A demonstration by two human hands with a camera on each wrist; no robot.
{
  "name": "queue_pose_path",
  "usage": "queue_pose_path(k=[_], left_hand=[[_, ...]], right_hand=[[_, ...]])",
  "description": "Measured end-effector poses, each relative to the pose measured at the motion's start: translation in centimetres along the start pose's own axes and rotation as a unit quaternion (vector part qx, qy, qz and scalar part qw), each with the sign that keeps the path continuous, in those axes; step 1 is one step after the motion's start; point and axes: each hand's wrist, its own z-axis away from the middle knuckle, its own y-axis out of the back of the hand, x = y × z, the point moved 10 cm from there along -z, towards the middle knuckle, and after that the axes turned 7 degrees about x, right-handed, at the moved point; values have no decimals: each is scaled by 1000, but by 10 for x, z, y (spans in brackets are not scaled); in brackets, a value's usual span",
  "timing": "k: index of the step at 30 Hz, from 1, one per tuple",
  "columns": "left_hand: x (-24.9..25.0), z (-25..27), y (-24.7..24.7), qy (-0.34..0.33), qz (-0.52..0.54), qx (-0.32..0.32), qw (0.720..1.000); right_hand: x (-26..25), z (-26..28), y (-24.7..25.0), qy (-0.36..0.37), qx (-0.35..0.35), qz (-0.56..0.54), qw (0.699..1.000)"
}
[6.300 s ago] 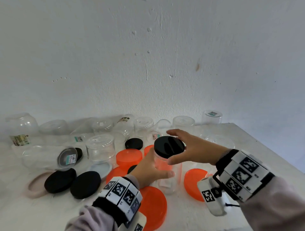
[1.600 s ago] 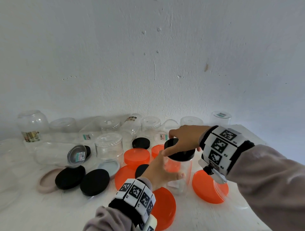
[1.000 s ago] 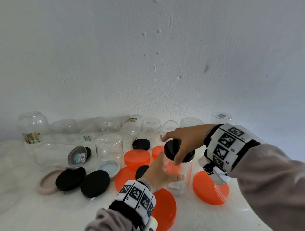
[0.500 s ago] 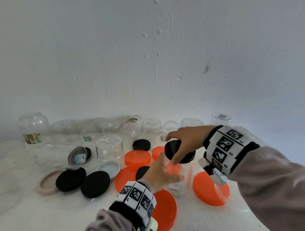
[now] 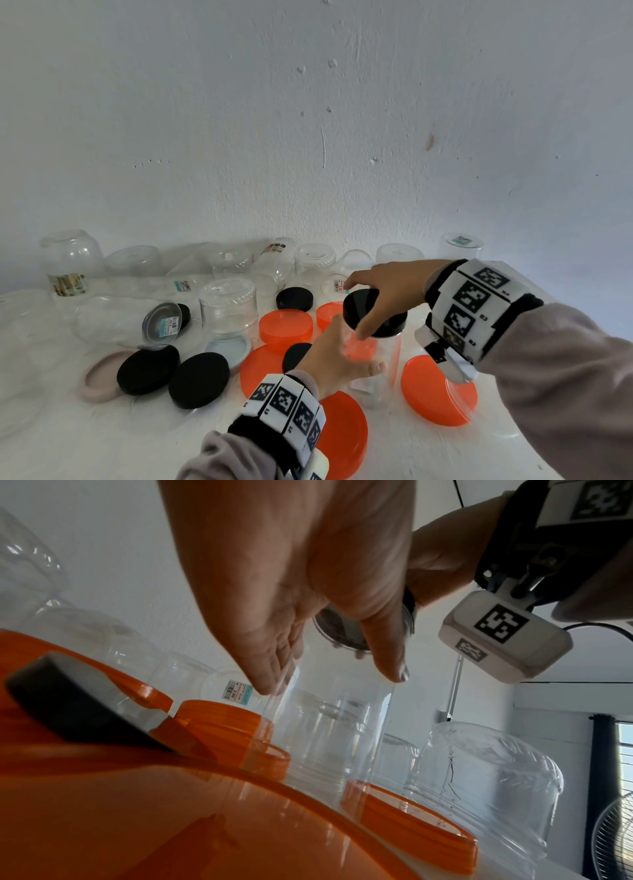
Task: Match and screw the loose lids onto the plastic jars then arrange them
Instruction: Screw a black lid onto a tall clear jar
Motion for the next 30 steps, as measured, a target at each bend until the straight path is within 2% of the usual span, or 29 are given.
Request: queue_pose_path(k=[3,10,16,30], left_hand=[[1,0,1,-3,-6,4,1000],[1,1,-1,-4,1,-7,1000],[3,1,0,-6,9,-3,1000],[2,-2,2,-6,-4,14,1000]], right_hand=[[-2,3,1,20,-16,-10,1000],[1,-3,3,-10,32,20,999],[-2,0,1,19,-9,4,1000],[-4,3,-2,62,62,5,996]])
